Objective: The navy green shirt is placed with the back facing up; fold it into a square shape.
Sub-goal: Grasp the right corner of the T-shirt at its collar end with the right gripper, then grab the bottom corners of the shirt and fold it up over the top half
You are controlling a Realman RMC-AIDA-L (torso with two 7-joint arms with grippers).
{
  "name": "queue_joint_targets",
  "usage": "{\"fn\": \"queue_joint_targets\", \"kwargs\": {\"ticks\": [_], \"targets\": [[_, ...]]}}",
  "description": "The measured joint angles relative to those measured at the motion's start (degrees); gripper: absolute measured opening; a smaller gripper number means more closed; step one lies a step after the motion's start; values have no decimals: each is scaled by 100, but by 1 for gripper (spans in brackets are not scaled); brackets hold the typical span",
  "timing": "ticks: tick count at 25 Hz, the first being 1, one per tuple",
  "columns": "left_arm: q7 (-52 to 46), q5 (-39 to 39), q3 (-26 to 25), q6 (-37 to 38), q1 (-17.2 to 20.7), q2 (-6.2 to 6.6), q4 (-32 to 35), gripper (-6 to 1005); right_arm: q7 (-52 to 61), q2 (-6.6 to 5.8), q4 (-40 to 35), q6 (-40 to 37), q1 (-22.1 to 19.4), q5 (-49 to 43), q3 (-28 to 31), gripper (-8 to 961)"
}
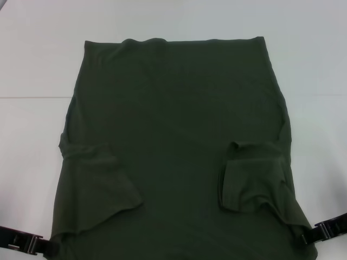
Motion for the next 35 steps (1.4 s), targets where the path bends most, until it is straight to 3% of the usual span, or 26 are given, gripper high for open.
{"fn": "queue_joint_targets", "kwargs": {"ticks": [4,18,27,35], "targets": [[4,0,0,0,2,0,0,49,-74,-1,27,26,-3,-15,-49,430],[118,-92,-152,45,5,24,-45,50,-311,-25,-122,-115,-69,23,-25,63],[693,-279,-831,718,85,89,-252,50,-936,-21,-276,-863,-357,206,590,63],[965,-310,-970,1155,47,151,-495,50,-1435,-139,-240,-1619,-496,211,1449,63]]}}
